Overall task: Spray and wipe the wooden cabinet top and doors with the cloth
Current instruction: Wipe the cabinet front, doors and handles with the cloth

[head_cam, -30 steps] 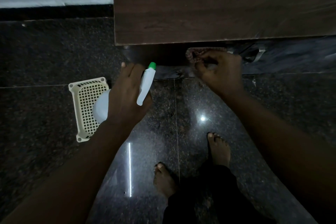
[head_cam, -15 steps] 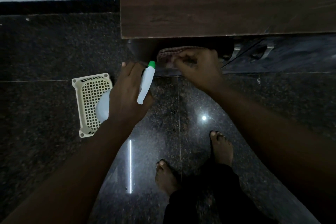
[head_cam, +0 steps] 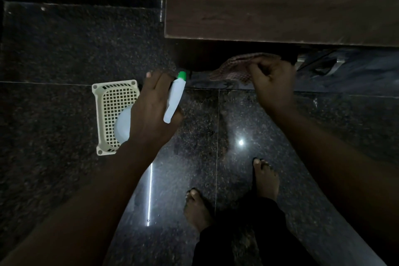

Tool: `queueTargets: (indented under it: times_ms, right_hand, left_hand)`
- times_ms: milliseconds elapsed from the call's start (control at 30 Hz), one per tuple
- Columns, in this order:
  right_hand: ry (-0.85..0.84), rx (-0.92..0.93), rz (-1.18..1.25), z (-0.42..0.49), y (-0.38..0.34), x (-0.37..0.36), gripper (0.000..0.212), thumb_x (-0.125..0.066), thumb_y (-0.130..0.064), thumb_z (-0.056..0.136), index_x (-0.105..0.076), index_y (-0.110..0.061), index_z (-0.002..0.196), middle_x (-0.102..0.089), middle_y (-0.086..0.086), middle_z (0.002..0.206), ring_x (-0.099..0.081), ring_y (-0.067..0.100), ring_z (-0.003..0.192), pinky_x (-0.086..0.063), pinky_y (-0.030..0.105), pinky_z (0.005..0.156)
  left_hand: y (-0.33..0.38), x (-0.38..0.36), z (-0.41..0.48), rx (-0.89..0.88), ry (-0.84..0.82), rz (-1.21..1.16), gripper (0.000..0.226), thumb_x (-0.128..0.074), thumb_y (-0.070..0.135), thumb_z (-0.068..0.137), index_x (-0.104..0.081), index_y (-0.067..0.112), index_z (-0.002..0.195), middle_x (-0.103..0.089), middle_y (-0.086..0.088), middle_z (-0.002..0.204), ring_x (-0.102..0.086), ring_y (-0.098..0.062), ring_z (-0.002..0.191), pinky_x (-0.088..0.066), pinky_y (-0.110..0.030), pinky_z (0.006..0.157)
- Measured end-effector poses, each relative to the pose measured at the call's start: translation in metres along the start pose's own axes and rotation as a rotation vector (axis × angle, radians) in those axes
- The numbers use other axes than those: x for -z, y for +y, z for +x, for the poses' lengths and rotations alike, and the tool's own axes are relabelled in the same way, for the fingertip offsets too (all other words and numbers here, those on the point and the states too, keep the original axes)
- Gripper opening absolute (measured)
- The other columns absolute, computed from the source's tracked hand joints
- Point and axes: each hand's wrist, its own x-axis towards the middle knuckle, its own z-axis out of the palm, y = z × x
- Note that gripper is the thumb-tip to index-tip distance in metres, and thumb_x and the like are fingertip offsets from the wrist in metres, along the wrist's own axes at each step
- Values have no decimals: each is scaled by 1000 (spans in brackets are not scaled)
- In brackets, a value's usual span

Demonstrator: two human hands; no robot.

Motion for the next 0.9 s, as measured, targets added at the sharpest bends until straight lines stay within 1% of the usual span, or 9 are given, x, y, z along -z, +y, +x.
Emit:
queueTargets:
  times_ms: [100,167,233,333,500,567,667,767,900]
  right_hand:
    - [-63,36,-39,2,-2,-17,25,-60,-23,86,-70,-13,65,-56,1,53,-46,-1,55,-36,25,52]
    - [-77,47,-47,1,2,-17,24,-62,-20,88,-70,-13,67,-56,3,55,-46,1,56,-36,25,52]
    - [-76,34,-50,1,13,-11,30,-62,-18,89,-59,-24,59,-49,-4,53,-42,1,52,-32,23,52]
    - [-51,11,-82,2,29,-5,35,-59,-17,87,-45,-26,57,-41,-12,52,-36,0,53,-29,24,53]
    - [-97,77,-98,2,42,-18,22,-59,-17,90,-64,-19,69,-55,4,59,-45,2,59,-34,19,56]
    - [-100,112,-88,4,45,-18,21,-59,-19,90,-66,-17,70,-56,-3,58,-46,-4,56,-34,15,56]
    - [-84,165,-86,3,52,-19,19,-60,-16,90,-69,-19,73,-53,-19,60,-50,-9,55,-35,12,57]
    - [-68,176,-56,5,59,-22,17,-65,-15,92,-75,-14,78,-60,-10,64,-51,-10,59,-42,19,60]
    - [-64,221,-46,8,65,-24,18,-66,-18,94,-75,-14,80,-65,-8,70,-57,0,63,-49,28,60]
  left_hand:
    - [-11,-4,-8,128,-92,15,35,-54,4,78,-46,7,112,-57,-25,107,-55,-42,97,-48,-53,87]
    - [-18,-7,-13,135,-94,11,27,-51,4,78,-50,3,105,-56,-21,98,-53,-39,90,-47,-53,90]
    - [-20,-8,-15,120,-58,8,18,-47,2,76,-52,3,94,-52,-10,87,-50,-28,79,-46,-46,87]
    - [-26,-14,-17,113,-46,-2,18,-48,1,76,-53,3,93,-51,-7,88,-50,-25,79,-45,-43,87]
    - [-39,-37,-22,163,-21,-1,17,-44,9,77,-51,6,92,-44,2,87,-43,-17,74,-33,-24,63]
    - [-46,-50,-24,171,-16,10,23,-36,18,77,-51,7,91,-42,5,88,-39,-14,74,-24,-17,58]
    - [-57,-73,-30,170,-19,-2,24,-34,20,78,-51,7,90,-46,0,87,-41,-15,75,-29,-21,60]
    - [-66,-91,-36,186,-31,-45,27,-37,18,75,-52,4,92,-52,-8,89,-47,-24,80,-39,-37,66]
    - [-67,-104,-46,181,-41,-38,27,-42,16,72,-53,4,93,-53,-8,90,-48,-25,82,-38,-36,69]
